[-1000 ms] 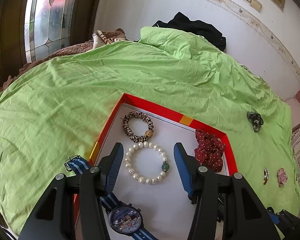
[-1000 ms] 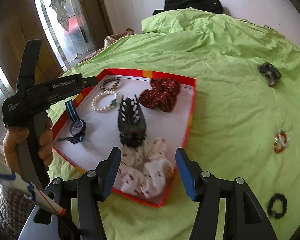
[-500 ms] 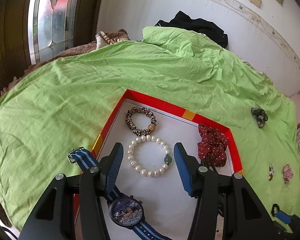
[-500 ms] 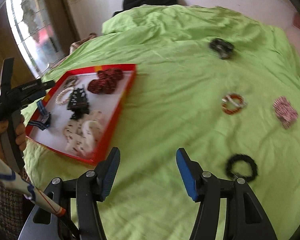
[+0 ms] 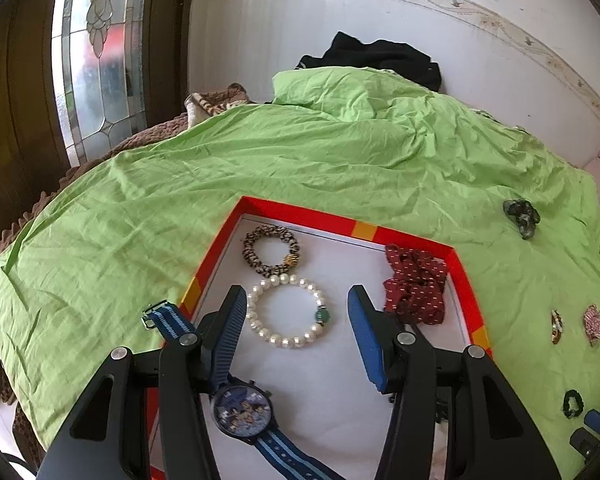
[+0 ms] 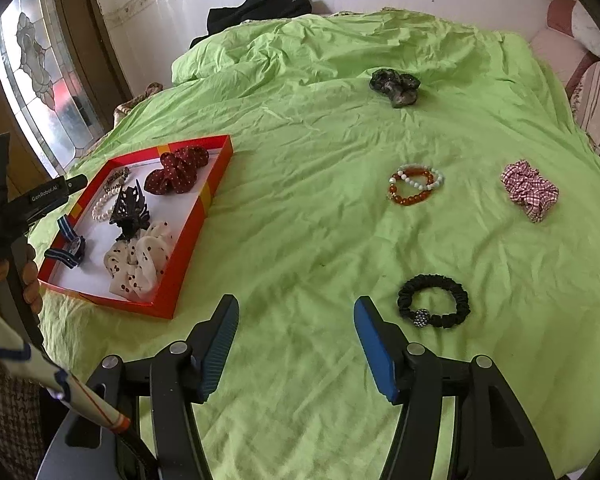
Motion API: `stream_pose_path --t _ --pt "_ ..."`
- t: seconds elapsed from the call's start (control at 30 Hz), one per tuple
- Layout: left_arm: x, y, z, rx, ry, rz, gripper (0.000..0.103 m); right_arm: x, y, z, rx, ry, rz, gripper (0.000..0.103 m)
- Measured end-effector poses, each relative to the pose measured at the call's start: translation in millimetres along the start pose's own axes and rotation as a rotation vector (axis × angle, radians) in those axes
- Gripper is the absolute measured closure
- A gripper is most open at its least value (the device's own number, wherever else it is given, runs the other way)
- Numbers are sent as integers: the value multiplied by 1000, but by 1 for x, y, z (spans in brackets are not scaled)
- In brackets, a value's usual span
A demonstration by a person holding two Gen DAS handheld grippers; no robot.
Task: Organize jewelry
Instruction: 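Move both open tools toward the red bead bracelet and black hair tie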
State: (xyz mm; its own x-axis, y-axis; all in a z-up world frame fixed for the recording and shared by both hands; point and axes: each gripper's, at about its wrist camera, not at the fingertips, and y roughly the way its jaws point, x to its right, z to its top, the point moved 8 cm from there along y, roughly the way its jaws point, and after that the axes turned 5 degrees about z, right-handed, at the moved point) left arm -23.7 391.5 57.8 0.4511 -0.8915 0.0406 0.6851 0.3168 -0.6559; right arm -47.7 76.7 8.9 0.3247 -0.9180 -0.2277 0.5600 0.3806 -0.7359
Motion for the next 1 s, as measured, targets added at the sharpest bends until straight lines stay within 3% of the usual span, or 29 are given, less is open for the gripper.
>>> stream_pose_path --t 0.27,0.6,0.77,1.0 --pt "25 -16 1 36 57 -2 51 14 -7 0 15 28 -12 38" --pt "59 -32 -3 68 103 -34 51 65 -21 1 44 117 -50 38" --pt "79 -60 -6 109 124 -90 51 113 -34 -4 55 179 -100 38" --pt "126 -90 -25 50 192 -234 51 182 -50 -15 79 294 -138 37"
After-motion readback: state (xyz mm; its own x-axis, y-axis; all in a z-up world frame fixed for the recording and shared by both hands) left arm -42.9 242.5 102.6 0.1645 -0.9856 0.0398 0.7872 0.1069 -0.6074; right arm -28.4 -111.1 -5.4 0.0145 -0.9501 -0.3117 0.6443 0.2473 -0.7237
